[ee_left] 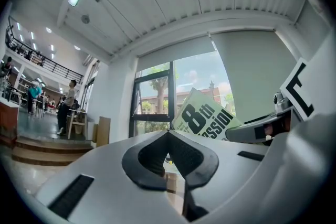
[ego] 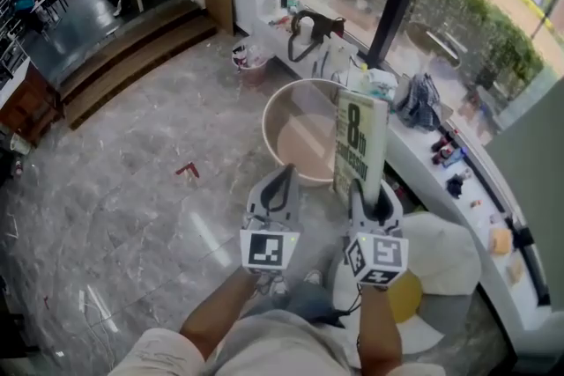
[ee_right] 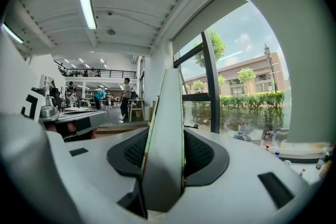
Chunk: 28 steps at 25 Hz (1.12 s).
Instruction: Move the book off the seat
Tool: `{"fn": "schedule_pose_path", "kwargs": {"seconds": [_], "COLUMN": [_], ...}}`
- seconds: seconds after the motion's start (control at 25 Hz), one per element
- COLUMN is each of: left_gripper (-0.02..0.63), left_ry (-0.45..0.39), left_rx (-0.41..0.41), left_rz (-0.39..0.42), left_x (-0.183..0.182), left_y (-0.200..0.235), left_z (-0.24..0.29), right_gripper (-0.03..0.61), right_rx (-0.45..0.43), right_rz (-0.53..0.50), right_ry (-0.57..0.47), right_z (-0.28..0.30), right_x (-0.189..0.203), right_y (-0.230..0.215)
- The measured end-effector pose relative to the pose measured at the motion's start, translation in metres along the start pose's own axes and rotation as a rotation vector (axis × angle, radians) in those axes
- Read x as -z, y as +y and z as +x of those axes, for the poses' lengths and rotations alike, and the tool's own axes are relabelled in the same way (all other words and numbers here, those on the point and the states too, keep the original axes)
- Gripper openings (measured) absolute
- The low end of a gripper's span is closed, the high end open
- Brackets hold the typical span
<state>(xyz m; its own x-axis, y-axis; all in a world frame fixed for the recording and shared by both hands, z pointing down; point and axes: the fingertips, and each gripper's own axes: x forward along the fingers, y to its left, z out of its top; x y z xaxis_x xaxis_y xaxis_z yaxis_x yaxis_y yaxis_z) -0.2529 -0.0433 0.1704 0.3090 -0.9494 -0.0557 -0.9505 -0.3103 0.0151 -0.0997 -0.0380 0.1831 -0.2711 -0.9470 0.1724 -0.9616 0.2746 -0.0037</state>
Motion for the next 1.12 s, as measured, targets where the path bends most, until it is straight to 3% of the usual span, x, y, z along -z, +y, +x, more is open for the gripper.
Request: {"fn": "schedule_pose_path", "kwargs": {"seconds": [0.36,0.84,1.12], "left_gripper": [0.000,0.000,0.000], "left_ry": [0.006,0.042,0.069], "left_rx": [-0.033,-0.056,-0.081], "left_rz": [0.021,0.042,0.020], "left_x": [0.006,0.024,0.051], "left_y": [0.031,0.041,0.049], "left_z": [0.061,0.217,0.293], "right_gripper": [0.175,0.175,0.175], "right_rx": [-0.061,-0.107,-0.137], "right_rz": [0.034,0.070,0.080], "right_ry": [-0.002,0.065,0.149], "right_z": [0.084,0.227,0.299], "right_x": [-0.002,-0.002,0.025], "right_y": [-0.009,-0.077,-0.107]}}
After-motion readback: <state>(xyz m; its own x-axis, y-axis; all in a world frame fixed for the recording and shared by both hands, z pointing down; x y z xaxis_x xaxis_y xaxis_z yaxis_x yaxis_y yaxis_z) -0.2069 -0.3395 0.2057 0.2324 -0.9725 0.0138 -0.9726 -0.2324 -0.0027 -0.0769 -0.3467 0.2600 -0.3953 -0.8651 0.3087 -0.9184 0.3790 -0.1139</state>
